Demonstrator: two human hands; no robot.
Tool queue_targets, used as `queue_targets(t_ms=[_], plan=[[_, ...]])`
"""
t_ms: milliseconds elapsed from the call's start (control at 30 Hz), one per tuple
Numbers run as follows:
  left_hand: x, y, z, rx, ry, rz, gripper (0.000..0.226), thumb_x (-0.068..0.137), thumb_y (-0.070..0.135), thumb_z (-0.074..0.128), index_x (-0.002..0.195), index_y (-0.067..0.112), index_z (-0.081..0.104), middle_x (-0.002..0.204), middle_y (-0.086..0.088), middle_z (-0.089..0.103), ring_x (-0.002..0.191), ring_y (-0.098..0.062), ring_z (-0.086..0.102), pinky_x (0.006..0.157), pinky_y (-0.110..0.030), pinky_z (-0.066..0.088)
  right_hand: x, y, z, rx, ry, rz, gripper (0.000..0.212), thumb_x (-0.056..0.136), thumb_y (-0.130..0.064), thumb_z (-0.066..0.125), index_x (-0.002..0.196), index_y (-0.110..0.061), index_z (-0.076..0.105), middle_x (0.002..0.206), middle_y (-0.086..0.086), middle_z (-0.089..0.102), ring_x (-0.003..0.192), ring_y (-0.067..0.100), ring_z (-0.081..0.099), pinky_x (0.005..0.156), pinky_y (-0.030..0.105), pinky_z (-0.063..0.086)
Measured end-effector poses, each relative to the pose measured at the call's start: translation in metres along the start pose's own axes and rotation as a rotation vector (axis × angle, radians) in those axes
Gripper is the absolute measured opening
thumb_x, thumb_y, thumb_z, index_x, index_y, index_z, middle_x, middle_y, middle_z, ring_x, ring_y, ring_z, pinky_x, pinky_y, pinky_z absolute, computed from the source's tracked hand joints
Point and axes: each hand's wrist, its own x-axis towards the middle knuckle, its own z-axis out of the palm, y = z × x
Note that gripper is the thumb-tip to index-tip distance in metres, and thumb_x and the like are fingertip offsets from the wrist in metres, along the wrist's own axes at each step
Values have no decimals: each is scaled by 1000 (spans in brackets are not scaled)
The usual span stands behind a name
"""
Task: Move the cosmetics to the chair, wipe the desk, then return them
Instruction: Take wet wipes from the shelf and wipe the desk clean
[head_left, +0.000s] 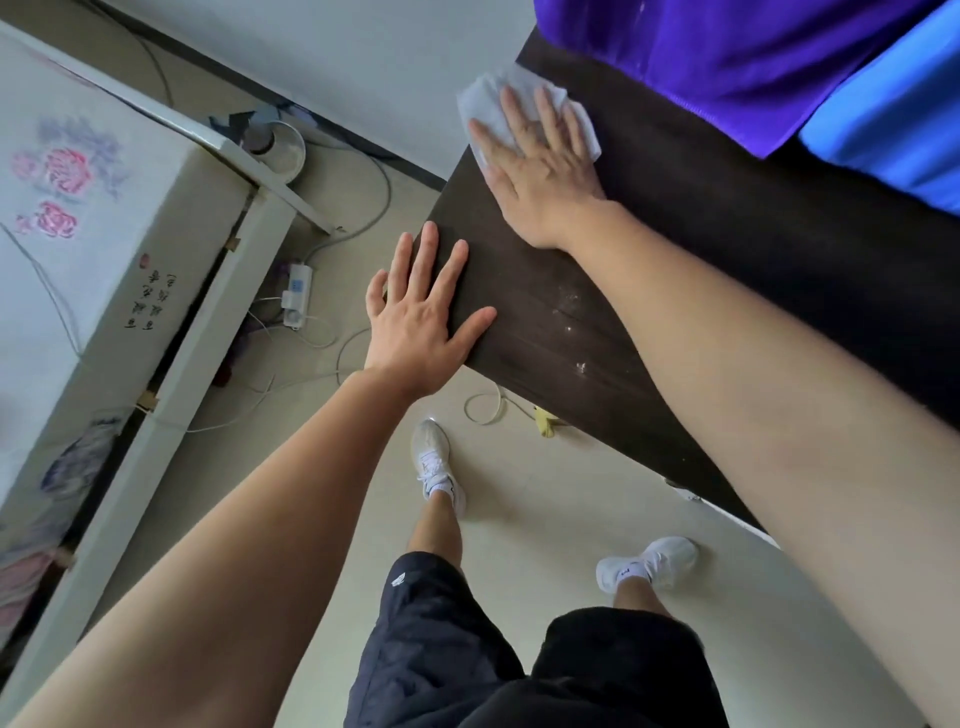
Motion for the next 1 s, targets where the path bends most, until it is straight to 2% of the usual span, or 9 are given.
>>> queue_targets(t_ms=[200,300,400,500,633,733,833,933,1000], plan=[[-1,1,0,11,-21,-4,76,92,76,18,156,38,5,165,4,-10,150,-19,-16,120,-50,-3,-129,38,32,-18,-52,-86,54,108,-38,15,159,-39,-1,168,1,-14,154,27,-16,124,49,-5],[0,2,-1,2,-31,-5,76,91,76,18,156,37,4,165,3,-11,150,-19,-16,120,-51,-3,-164,92,31,-26,-57,70,54,107,-44,13,157,-45,-6,167,-2,-18,153,26,-19,124,47,-9],[-2,4,-2,1,-34,-4,77,92,75,18,156,36,4,165,3,-13,150,-19,-17,120,-51,-2,-145,118,22,35,-35,303,58,100,-53,8,157,-46,-2,168,0,-14,153,30,-15,122,47,-10],[-1,3,0,6,-47,-1,76,93,73,17,156,35,1,164,4,-16,150,-20,-19,120,-51,-1,-97,97,16,84,15,450,57,102,-51,12,158,-43,2,168,5,-12,153,36,-14,122,52,-8],[2,2,0,16,-99,2,76,93,72,16,156,34,-2,163,5,-20,148,-20,-23,120,-51,-3,-68,32,24,76,69,380,55,106,-43,15,159,-39,1,168,6,-12,153,37,-13,123,52,-9],[1,-1,-2,15,-140,25,74,94,69,16,155,35,-7,161,6,-25,146,-19,-28,120,-51,-5,-108,-9,48,61,103,290,55,107,-43,14,159,-38,-3,168,5,-13,153,33,-14,124,50,-8],[6,-4,-9,-12,-196,24,72,95,66,18,155,35,-8,161,6,-25,146,-19,-28,120,-51,-6,-176,-41,70,68,131,283,55,107,-41,19,161,-32,9,169,8,-1,154,35,-4,124,53,4],[5,-6,-11,28,-239,9,74,96,64,23,154,35,-11,161,3,-27,147,-22,-26,120,-53,-3,-246,-38,92,77,90,388,56,106,-42,18,160,-34,9,169,8,-2,154,34,-7,124,53,5],[7,-5,-11,53,-237,21,75,96,64,23,154,34,-12,161,2,-26,148,-23,-25,119,-54,-1,-288,-15,97,136,118,543,55,106,-44,16,160,-37,9,169,7,-3,154,32,-9,124,53,4]])
